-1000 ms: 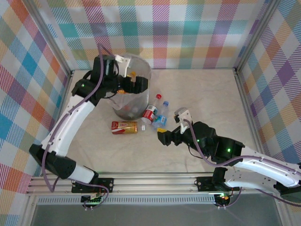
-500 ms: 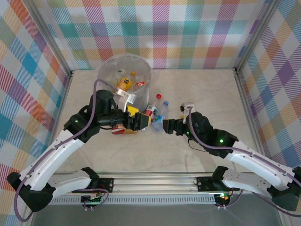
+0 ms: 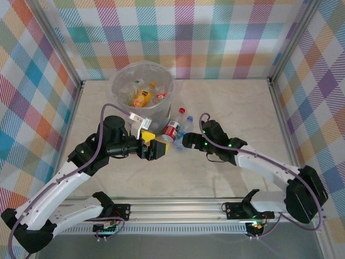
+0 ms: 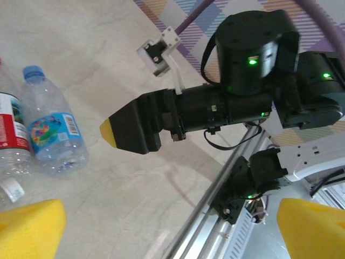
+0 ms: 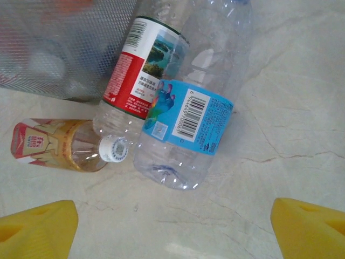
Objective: Put the plastic bottles in the bin
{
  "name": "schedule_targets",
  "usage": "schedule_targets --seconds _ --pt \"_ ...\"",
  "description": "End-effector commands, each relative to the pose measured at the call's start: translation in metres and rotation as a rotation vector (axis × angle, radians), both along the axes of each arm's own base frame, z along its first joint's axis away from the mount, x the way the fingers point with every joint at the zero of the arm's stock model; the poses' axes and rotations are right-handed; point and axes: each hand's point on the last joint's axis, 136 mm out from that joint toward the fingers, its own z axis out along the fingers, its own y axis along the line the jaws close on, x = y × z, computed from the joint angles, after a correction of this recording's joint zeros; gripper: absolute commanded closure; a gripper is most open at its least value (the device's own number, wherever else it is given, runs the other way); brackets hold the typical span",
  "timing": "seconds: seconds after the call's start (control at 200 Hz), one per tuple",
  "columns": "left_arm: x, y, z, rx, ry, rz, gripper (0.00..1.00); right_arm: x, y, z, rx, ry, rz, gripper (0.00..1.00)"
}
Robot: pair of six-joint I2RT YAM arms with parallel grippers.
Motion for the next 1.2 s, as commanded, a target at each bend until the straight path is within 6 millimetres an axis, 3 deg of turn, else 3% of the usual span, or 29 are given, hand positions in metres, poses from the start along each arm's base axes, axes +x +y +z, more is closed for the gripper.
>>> schedule_targets --seconds 0.0,0.47,0.695,0.96,1.195 --pt "0.005 0.009 0.000 0.009 -0.077 0.053 0.00 0.012 0.017 -0.003 0.089 0.021 -0.002 0.07" --pt "0.012 0.011 -0.009 0.003 -0.076 0.095 0.00 0.045 0.043 -0.053 0.090 0.126 -0.057 0.07" --pt "0.013 0.010 -0.012 0.010 -0.066 0.096 0.00 0.052 0.043 -0.074 0.073 0.161 -0.105 0.07" --pt "0.014 0.010 -0.016 0.016 -0.050 0.102 0.00 0.057 0.035 -0.085 0.024 0.171 -0.146 0.14" --pt "0.013 0.008 -0.014 0.000 -0.037 0.099 0.00 0.051 0.018 -0.076 -0.007 0.129 -0.153 0.25"
